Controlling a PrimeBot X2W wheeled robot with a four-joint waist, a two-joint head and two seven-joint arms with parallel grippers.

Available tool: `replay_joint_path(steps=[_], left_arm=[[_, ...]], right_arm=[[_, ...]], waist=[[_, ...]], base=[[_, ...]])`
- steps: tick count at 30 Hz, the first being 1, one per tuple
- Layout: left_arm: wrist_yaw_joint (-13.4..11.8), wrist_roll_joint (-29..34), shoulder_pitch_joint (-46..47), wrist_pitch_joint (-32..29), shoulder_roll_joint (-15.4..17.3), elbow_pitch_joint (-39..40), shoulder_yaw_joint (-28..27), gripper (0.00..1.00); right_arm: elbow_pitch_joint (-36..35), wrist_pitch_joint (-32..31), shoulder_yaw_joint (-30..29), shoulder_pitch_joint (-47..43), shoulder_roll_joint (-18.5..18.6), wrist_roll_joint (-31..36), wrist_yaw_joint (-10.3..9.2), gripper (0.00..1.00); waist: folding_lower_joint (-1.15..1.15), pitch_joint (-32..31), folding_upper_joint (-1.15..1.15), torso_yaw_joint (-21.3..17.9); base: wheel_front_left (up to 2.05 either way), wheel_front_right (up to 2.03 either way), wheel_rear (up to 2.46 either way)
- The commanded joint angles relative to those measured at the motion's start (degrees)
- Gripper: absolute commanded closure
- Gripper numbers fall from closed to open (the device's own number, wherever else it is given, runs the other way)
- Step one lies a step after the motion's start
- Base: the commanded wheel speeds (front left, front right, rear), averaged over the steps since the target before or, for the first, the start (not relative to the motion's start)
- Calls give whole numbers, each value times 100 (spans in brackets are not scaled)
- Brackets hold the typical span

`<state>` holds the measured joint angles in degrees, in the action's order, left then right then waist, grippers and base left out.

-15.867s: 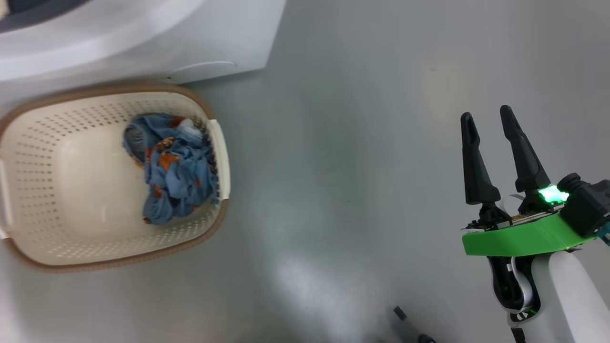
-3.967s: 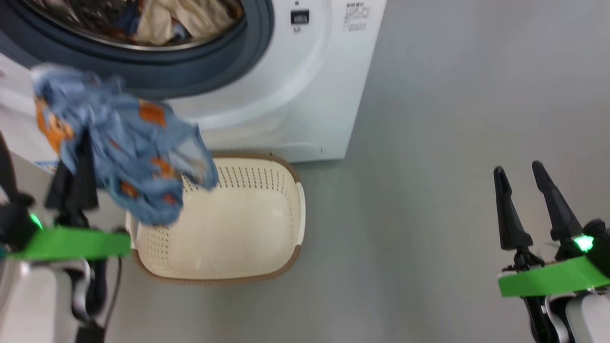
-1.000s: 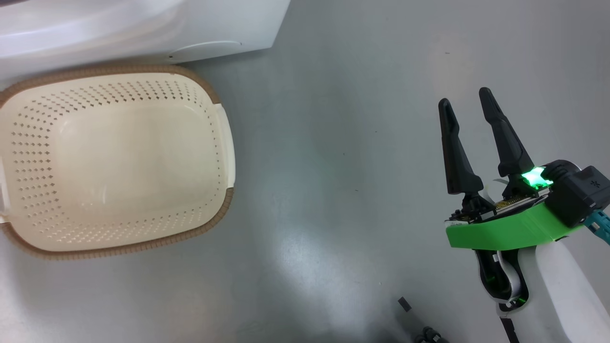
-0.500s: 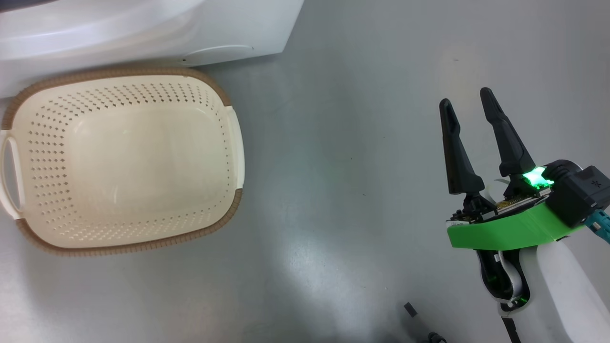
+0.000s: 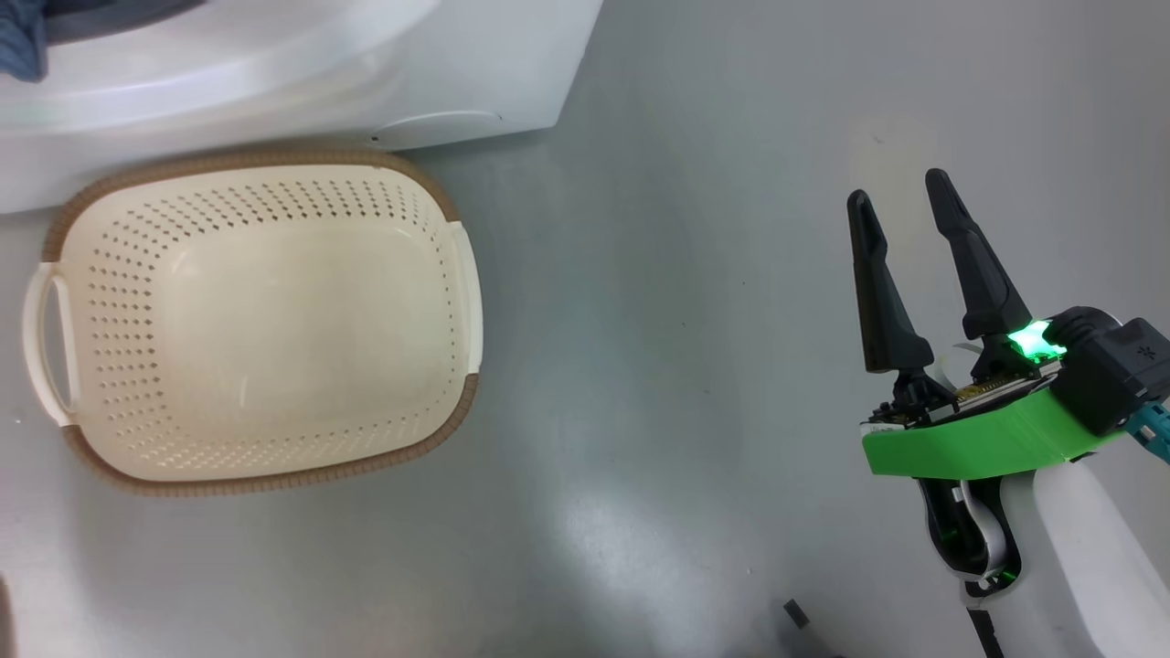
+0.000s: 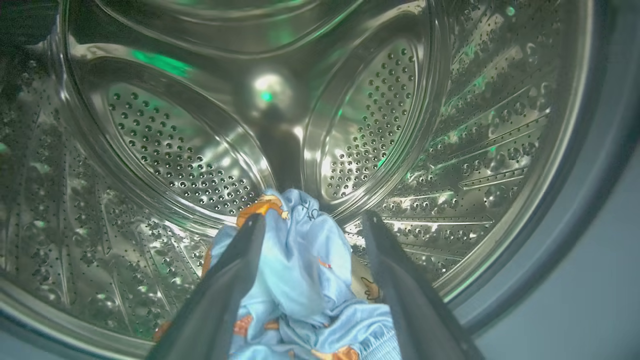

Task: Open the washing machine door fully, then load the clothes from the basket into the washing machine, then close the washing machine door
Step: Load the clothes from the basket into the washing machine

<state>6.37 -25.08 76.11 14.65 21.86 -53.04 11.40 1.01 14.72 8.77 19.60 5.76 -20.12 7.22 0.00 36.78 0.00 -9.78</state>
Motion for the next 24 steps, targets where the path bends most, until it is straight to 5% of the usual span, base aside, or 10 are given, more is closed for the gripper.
replay_joint_path(steps=[1, 24], left_arm=[[-42, 69, -190, 33, 204, 279, -165, 0], [97, 1168, -3338, 34, -851, 2221, -1794, 0]], right_arm=[[-117, 28, 72, -96, 58, 83, 26, 0], [140, 28, -30, -608, 543, 31, 26, 0]], waist=[[0, -68, 0, 31], [0, -1501, 0, 431]], base=[[0, 0, 0], [0, 0, 0]])
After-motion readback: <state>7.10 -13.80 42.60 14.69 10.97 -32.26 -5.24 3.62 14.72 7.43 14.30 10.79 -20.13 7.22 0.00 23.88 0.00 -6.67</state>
